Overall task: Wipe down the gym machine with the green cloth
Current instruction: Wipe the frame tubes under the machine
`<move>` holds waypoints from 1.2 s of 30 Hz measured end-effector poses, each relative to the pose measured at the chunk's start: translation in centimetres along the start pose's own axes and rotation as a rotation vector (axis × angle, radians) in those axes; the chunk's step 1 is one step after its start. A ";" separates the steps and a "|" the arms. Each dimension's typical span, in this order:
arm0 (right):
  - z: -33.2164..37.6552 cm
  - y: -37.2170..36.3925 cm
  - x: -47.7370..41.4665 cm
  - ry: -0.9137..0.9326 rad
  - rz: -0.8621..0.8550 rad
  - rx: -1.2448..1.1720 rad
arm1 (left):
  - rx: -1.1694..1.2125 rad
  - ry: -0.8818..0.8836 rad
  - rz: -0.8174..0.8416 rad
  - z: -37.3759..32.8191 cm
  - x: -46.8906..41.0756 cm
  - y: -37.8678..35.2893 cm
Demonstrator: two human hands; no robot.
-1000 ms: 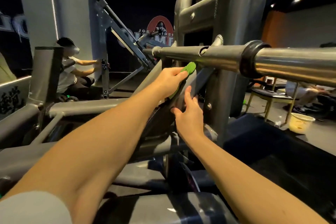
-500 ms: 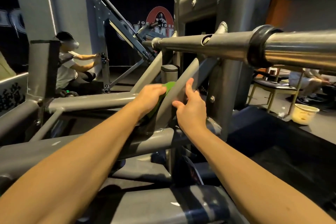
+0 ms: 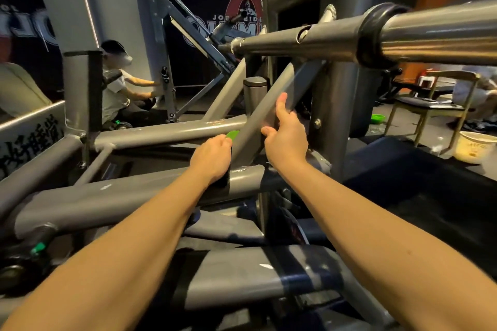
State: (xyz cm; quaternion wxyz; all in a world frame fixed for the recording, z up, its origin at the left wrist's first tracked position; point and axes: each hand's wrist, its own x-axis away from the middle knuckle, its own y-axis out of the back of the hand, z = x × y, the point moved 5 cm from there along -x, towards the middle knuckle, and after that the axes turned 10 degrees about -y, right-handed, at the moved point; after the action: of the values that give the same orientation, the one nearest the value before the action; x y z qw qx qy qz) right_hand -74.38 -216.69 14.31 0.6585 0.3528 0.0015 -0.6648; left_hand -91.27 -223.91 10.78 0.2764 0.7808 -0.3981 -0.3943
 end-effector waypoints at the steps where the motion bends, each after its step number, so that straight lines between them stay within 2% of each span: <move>1: 0.0 0.1 0.0 -0.001 -0.008 0.017 | -0.043 0.002 -0.050 -0.5 0.9 0.2; 5: 0.4 0.4 0.4 -0.024 0.045 -0.026 | -0.087 0.053 -0.190 -1.0 5.2 0.6; 10: -1.7 1.4 4.5 -0.104 0.177 -0.197 | 0.125 0.016 -0.180 -2.0 7.7 1.8; 14: -5.3 1.4 8.9 -0.255 0.252 -0.500 | 0.144 -0.082 -0.029 -3.7 7.8 0.6; 16: -6.3 0.8 10.1 -0.383 0.372 -0.711 | 0.161 -0.123 0.033 -4.6 8.0 -0.1; 18: -6.8 0.4 10.9 -0.456 0.479 -0.811 | 0.259 -0.124 0.082 -5.4 8.6 -0.6; 24: -8.3 0.1 11.3 -0.439 0.528 -0.759 | 0.346 -0.121 0.085 -5.9 8.6 -1.2; 27: -8.6 0.9 10.5 -0.467 0.412 -0.690 | 0.319 -0.105 -0.011 -5.6 8.2 -1.3; 29: -8.9 2.9 7.9 -0.405 0.263 -0.520 | 0.165 -0.096 -0.132 -4.6 7.6 -0.8; 31: -8.5 5.6 4.5 -0.237 0.134 -0.268 | -0.128 -0.096 -0.175 -3.5 7.1 -0.2; 34: -8.2 6.8 0.7 -0.057 0.046 -0.041 | -0.458 -0.061 -0.102 -2.1 6.6 -0.4; 36: -8.6 4.5 0.3 0.028 0.103 0.143 | -0.554 -0.048 -0.043 -1.4 6.5 -1.0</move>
State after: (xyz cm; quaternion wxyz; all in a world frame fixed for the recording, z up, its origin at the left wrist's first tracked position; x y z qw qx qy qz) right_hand -66.35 -213.54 9.75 0.6648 0.4076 -0.0549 -0.6236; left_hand -87.33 -228.67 8.21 0.4615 0.6742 -0.2650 -0.5122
